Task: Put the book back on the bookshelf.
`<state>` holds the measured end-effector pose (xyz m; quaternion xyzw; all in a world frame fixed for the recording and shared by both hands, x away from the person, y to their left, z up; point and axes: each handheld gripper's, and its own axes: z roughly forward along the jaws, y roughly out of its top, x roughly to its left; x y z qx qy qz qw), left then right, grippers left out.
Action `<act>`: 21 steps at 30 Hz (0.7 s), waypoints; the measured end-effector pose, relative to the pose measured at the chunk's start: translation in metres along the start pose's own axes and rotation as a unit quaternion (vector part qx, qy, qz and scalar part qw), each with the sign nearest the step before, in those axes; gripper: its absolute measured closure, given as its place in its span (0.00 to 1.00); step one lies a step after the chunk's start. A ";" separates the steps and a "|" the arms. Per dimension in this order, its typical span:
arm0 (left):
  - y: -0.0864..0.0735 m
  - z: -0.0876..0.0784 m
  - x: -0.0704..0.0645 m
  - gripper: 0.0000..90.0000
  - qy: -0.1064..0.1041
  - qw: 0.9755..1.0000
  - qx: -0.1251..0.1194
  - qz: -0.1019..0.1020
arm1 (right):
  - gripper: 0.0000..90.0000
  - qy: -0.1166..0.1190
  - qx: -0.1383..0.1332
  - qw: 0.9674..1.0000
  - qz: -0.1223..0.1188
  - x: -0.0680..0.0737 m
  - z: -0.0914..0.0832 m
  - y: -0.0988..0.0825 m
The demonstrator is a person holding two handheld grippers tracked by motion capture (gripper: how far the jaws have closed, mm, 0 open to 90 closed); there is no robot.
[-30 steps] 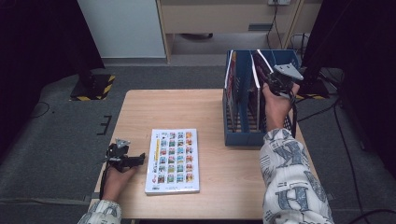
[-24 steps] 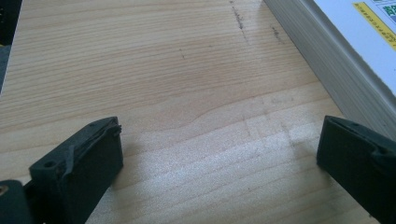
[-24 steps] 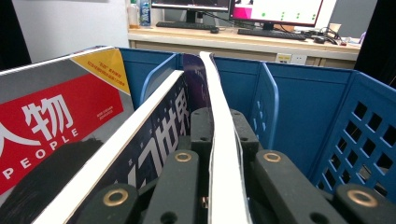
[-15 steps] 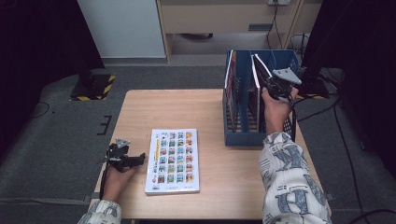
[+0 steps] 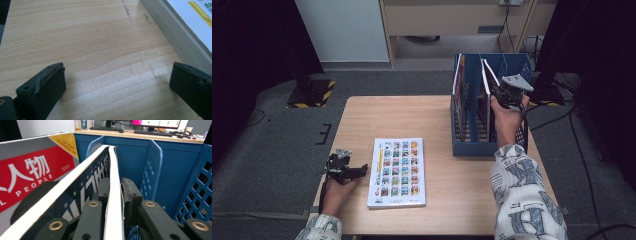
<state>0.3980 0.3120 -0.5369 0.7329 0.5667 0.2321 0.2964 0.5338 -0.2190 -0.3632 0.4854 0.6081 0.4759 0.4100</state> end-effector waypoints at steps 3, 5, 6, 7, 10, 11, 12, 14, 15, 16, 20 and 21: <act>0.000 0.000 0.000 0.00 0.000 1.000 0.000 0.000 | 0.79 0.003 0.002 1.000 -0.001 0.002 -0.004 0.002; 0.000 0.000 0.000 0.00 0.001 1.000 0.000 0.000 | 0.75 0.001 0.003 1.000 -0.001 0.003 -0.007 0.003; 0.000 0.000 -0.001 0.00 0.001 1.000 -0.001 -0.001 | 0.74 0.001 0.002 1.000 0.001 0.004 -0.009 0.003; 0.000 0.000 -0.001 0.00 0.001 1.000 -0.001 -0.002 | 0.73 0.001 0.000 1.000 0.003 0.004 -0.011 0.003; -0.001 -0.001 -0.002 0.00 0.002 1.000 -0.001 -0.002 | 0.70 0.004 0.001 1.000 0.005 0.007 -0.019 0.003; -0.001 -0.001 -0.002 0.00 0.001 1.000 -0.001 -0.003 | 0.70 0.006 0.002 1.000 0.007 0.007 -0.023 0.002; -0.001 -0.001 -0.002 0.00 0.002 1.000 -0.001 -0.003 | 0.69 0.009 -0.001 1.000 0.010 0.009 -0.026 0.002; -0.001 -0.001 -0.002 0.00 0.002 1.000 -0.001 -0.003 | 0.68 0.009 -0.001 1.000 0.010 0.011 -0.033 0.002; -0.002 -0.001 -0.002 0.00 0.002 1.000 -0.001 -0.003 | 0.67 0.010 0.000 1.000 0.012 0.011 -0.036 0.001; -0.002 -0.001 -0.002 0.00 0.003 1.000 -0.001 -0.004 | 0.67 0.011 0.000 1.000 0.014 0.011 -0.039 0.001; -0.002 -0.002 -0.002 0.00 0.004 1.000 -0.001 -0.005 | 0.65 0.013 -0.001 1.000 0.022 0.010 -0.049 -0.005; -0.002 -0.002 -0.002 0.00 0.004 1.000 -0.001 -0.005 | 0.64 0.015 -0.001 1.000 0.024 0.010 -0.052 -0.007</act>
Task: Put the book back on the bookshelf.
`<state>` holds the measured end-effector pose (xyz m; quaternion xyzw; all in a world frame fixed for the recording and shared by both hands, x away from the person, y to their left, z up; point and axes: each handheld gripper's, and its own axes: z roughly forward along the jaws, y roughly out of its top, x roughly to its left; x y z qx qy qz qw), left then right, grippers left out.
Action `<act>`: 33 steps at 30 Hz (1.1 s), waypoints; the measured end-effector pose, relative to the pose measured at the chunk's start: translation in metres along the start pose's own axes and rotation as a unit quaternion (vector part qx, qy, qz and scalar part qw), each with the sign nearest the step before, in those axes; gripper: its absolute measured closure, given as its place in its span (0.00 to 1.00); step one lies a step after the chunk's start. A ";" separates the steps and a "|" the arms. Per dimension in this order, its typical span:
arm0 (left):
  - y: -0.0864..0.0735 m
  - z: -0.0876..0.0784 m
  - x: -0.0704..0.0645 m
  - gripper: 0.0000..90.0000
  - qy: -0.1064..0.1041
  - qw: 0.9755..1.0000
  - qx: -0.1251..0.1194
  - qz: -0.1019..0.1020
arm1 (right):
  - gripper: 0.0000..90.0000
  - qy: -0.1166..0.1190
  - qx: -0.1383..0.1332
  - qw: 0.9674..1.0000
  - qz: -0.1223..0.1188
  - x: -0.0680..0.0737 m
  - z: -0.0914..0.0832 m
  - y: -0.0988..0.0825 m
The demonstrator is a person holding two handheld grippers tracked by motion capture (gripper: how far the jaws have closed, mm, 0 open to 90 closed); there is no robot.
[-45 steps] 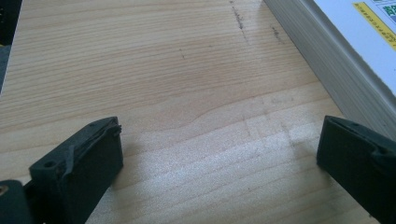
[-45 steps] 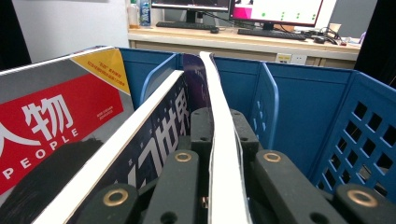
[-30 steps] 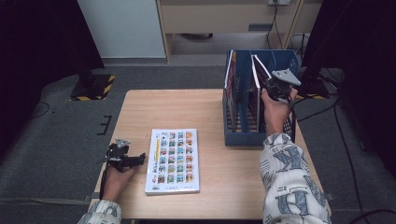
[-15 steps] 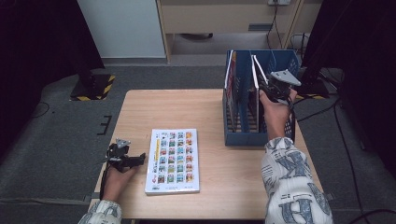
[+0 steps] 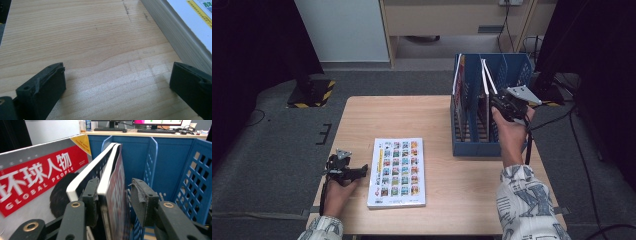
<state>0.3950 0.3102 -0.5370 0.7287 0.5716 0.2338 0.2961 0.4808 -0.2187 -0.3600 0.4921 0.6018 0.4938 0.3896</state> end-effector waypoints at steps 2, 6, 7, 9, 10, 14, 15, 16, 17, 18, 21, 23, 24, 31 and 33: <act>0.000 0.000 0.000 0.00 0.000 1.000 0.000 0.000 | 0.63 0.003 0.001 1.000 -0.002 0.000 -0.006 -0.004; -0.001 -0.001 0.000 0.00 0.002 1.000 0.001 -0.001 | 0.59 0.013 0.002 1.000 0.004 -0.001 -0.015 -0.010; -0.001 -0.001 0.000 0.00 0.002 1.000 0.001 -0.001 | 0.58 0.015 0.001 1.000 0.006 0.000 -0.017 -0.012; -0.001 -0.001 0.000 0.00 0.002 1.000 0.001 -0.002 | 0.57 0.021 0.004 1.000 0.002 0.001 -0.020 -0.016; -0.001 -0.001 0.000 0.00 0.002 1.000 0.000 -0.002 | 0.55 0.024 0.005 1.000 0.002 0.003 -0.022 -0.018; -0.002 -0.002 0.000 0.00 0.002 1.000 0.000 -0.003 | 0.47 0.033 0.003 0.999 0.015 0.005 -0.030 -0.025; -0.002 -0.002 0.000 0.00 0.002 1.000 0.000 -0.003 | 0.46 0.032 0.004 0.999 0.015 0.005 -0.031 -0.026; -0.002 -0.003 0.000 0.00 0.001 1.000 0.001 -0.001 | 0.44 0.032 0.002 0.999 0.018 0.005 -0.033 -0.026; -0.003 -0.003 0.000 0.00 0.001 1.000 0.001 -0.001 | 0.43 0.033 0.000 0.999 0.020 0.005 -0.034 -0.026; -0.003 -0.003 0.000 0.00 0.000 1.000 0.000 -0.002 | 0.42 0.034 0.000 0.999 0.018 0.005 -0.036 -0.026; -0.004 -0.004 0.000 0.00 0.000 1.000 0.000 -0.002 | 0.37 0.038 0.000 0.999 0.012 0.007 -0.040 -0.025; -0.005 -0.005 0.000 0.00 0.000 1.000 0.000 -0.001 | 0.36 0.043 0.001 0.999 0.008 0.009 -0.042 -0.025; -0.005 -0.005 0.000 0.00 0.001 1.000 0.000 -0.002 | 0.35 0.044 0.000 0.999 0.007 0.010 -0.042 -0.025; -0.007 -0.007 0.000 0.00 -0.001 1.000 0.001 0.000 | 0.28 0.062 0.013 0.998 0.001 0.023 -0.045 -0.031; -0.008 -0.008 0.000 0.00 -0.002 1.000 0.001 0.002 | 0.26 0.070 0.015 0.997 0.000 0.028 -0.046 -0.034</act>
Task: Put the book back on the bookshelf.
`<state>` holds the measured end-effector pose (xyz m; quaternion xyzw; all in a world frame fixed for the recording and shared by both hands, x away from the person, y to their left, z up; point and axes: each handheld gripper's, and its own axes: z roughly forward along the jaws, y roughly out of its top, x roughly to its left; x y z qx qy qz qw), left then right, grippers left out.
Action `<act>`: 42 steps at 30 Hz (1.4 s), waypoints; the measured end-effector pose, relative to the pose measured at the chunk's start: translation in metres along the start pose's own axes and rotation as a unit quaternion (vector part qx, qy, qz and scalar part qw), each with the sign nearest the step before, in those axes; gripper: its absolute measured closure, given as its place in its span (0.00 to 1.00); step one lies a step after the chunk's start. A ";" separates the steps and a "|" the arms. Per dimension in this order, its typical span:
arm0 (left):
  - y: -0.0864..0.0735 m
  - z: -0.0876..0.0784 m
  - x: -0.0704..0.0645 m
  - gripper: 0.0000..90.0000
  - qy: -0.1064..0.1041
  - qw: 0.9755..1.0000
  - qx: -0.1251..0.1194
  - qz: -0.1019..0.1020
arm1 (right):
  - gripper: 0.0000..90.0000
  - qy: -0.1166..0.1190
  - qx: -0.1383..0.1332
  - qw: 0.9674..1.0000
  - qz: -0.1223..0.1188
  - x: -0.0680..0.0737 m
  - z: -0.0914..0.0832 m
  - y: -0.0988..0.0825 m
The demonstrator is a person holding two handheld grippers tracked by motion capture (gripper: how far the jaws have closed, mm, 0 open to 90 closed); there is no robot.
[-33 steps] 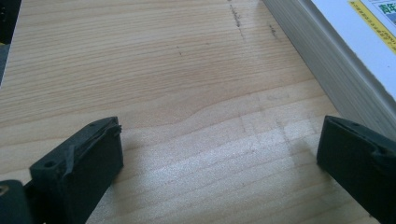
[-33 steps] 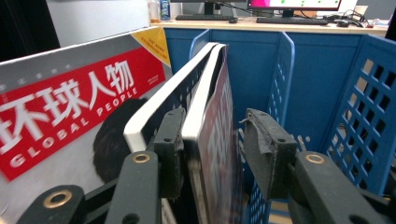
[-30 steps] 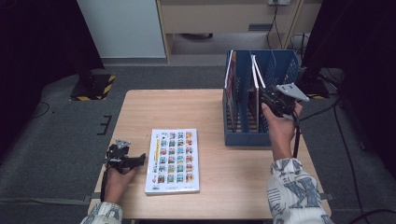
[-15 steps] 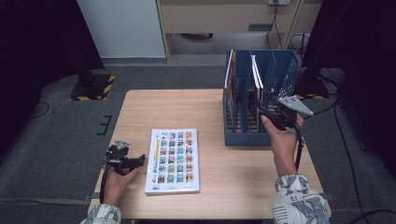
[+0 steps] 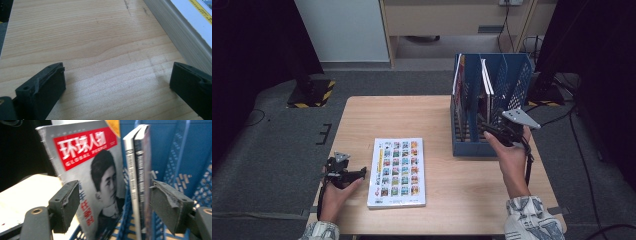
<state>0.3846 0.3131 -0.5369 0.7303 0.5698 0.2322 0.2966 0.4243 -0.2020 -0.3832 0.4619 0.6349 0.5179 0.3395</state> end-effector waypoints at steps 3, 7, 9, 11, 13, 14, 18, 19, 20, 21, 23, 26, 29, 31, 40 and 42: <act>0.000 -0.001 0.000 0.00 -0.006 1.000 0.000 0.006 | 0.23 0.009 0.006 1.000 -0.010 0.008 0.001 -0.004; -0.001 -0.001 0.001 0.00 -0.009 1.000 0.001 0.008 | 0.21 0.025 0.014 0.999 -0.015 0.018 0.004 -0.009; -0.001 -0.001 0.001 0.00 -0.010 1.000 0.000 0.009 | 0.20 0.036 0.014 0.999 -0.018 0.025 0.005 -0.010; -0.001 -0.001 0.001 0.00 -0.010 1.000 0.000 0.009 | 0.19 0.045 0.014 0.999 -0.020 0.031 0.005 -0.013; -0.001 -0.001 0.000 0.00 -0.010 1.000 0.000 0.010 | 0.18 0.056 0.020 0.998 -0.023 0.040 0.006 -0.017; -0.002 -0.002 0.000 0.00 -0.011 1.000 0.001 0.012 | 0.18 0.064 0.019 0.997 -0.025 0.044 0.007 -0.018; -0.002 -0.002 -0.001 0.00 -0.013 1.000 0.001 0.012 | 0.16 0.087 0.025 0.995 -0.041 0.061 0.009 -0.023; -0.002 -0.002 -0.001 0.00 -0.014 1.000 0.001 0.014 | 0.15 0.093 0.030 0.994 -0.045 0.065 0.010 -0.026; -0.002 -0.002 0.000 0.00 -0.016 1.000 0.001 0.016 | 0.15 0.099 0.035 0.993 -0.052 0.070 0.013 -0.029; -0.002 -0.002 0.000 0.00 -0.016 1.000 0.001 0.017 | 0.15 0.103 0.040 0.992 -0.054 0.074 0.015 -0.032; -0.002 -0.002 0.000 0.00 -0.017 1.000 0.001 0.016 | 0.15 0.116 0.047 0.991 -0.053 0.079 0.020 -0.038; -0.003 -0.003 -0.002 0.00 -0.016 1.000 0.001 0.017 | 0.15 0.136 0.059 0.988 -0.051 0.090 0.027 -0.046; -0.004 -0.004 -0.003 0.00 -0.015 1.000 0.002 0.016 | 0.15 0.154 0.065 0.985 -0.046 0.099 0.032 -0.054; -0.004 -0.004 -0.003 0.00 -0.016 1.000 0.002 0.017 | 0.15 0.167 0.069 0.982 -0.051 0.106 0.036 -0.059; -0.005 -0.005 -0.001 0.00 -0.028 0.999 -0.002 0.027 | 0.13 0.211 0.099 0.969 -0.078 0.129 0.038 -0.086; -0.006 -0.008 0.001 0.02 -0.034 0.999 -0.002 0.021 | 0.15 0.213 0.107 0.968 -0.080 0.130 0.037 -0.091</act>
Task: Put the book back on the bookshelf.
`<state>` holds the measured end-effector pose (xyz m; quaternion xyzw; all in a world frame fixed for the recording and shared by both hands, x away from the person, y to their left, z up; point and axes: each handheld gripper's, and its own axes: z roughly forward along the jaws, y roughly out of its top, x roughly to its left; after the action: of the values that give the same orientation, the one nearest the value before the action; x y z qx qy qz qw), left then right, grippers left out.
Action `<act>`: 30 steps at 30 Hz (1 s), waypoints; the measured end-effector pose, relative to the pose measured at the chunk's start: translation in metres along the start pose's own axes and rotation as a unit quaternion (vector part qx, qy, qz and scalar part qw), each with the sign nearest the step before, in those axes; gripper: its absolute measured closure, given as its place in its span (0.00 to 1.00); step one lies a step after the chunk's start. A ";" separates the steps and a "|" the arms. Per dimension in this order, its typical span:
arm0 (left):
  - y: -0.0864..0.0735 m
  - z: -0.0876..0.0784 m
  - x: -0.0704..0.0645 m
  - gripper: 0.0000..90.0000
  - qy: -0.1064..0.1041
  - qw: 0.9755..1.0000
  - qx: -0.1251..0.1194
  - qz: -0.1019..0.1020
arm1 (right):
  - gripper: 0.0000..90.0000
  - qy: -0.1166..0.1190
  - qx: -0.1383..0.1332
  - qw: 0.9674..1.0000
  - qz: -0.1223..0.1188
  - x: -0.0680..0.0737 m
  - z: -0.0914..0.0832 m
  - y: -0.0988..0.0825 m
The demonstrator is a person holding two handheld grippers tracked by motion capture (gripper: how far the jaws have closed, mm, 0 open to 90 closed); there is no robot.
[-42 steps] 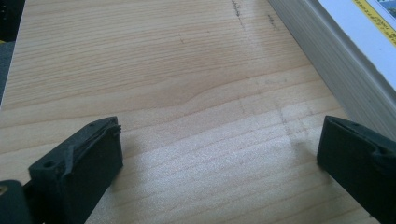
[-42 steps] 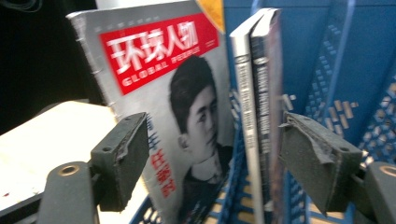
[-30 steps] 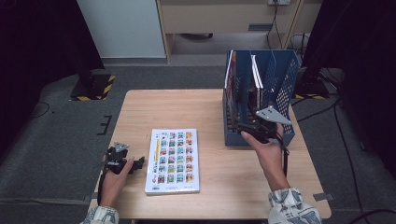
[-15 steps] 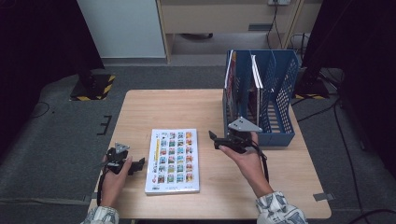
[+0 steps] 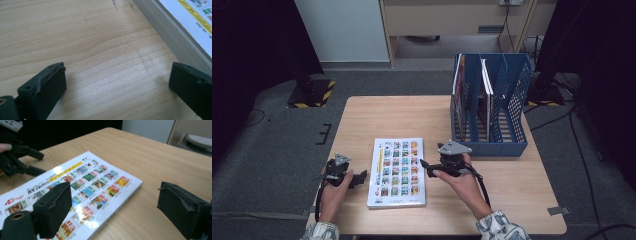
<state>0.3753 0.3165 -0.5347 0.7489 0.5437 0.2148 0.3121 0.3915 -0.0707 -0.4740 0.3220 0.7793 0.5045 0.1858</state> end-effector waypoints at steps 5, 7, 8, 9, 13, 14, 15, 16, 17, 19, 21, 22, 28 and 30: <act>0.004 -0.011 0.001 0.15 -0.018 1.000 -0.025 0.004 | 0.27 0.016 0.010 1.000 -0.011 0.009 0.002 -0.005; 0.008 -0.014 -0.001 0.16 -0.019 0.999 -0.032 0.006 | 0.28 0.020 0.014 1.000 -0.012 0.011 0.005 -0.005; 0.010 -0.016 -0.002 0.16 -0.022 0.999 -0.034 0.006 | 0.30 0.022 0.021 0.999 -0.011 0.013 0.009 -0.007; 0.011 -0.017 -0.004 0.16 -0.026 0.999 -0.038 0.003 | 0.32 0.024 0.028 0.999 -0.015 0.014 0.012 -0.009; 0.013 -0.024 -0.016 0.16 -0.051 0.998 -0.045 0.017 | 0.38 0.034 0.054 0.998 -0.012 0.024 0.021 -0.017; 0.013 -0.024 -0.019 0.17 -0.058 0.997 -0.045 0.021 | 0.39 0.037 0.057 0.998 -0.014 0.026 0.023 -0.018; 0.014 -0.024 -0.023 0.17 -0.065 0.997 -0.046 0.024 | 0.40 0.040 0.062 0.997 -0.017 0.027 0.024 -0.019; 0.015 -0.024 -0.026 0.18 -0.070 0.996 -0.045 0.029 | 0.41 0.044 0.064 0.997 -0.016 0.028 0.026 -0.020; 0.016 -0.023 -0.030 0.19 -0.076 0.996 -0.044 0.032 | 0.41 0.047 0.066 0.997 -0.012 0.029 0.027 -0.021; 0.018 -0.021 -0.037 0.23 -0.085 0.995 -0.039 0.036 | 0.42 0.047 0.070 0.996 -0.014 0.030 0.029 -0.022; 0.019 -0.018 -0.043 0.25 -0.089 0.995 -0.030 0.040 | 0.42 0.049 0.078 0.996 -0.015 0.030 0.030 -0.023; 0.019 -0.016 -0.045 0.26 -0.092 0.995 -0.028 0.039 | 0.42 0.051 0.079 0.996 -0.014 0.030 0.031 -0.025; 0.018 -0.007 -0.049 0.27 -0.096 0.995 -0.023 0.030 | 0.36 0.063 0.096 0.993 -0.011 0.035 0.037 -0.031; 0.017 -0.003 -0.049 0.25 -0.106 0.994 -0.018 0.019 | 0.34 0.062 0.098 0.993 -0.011 0.037 0.039 -0.032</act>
<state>0.3693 0.2671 -0.5194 0.7719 0.4893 0.1495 0.3774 0.3788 -0.0284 -0.5185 0.2978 0.8385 0.4427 0.1106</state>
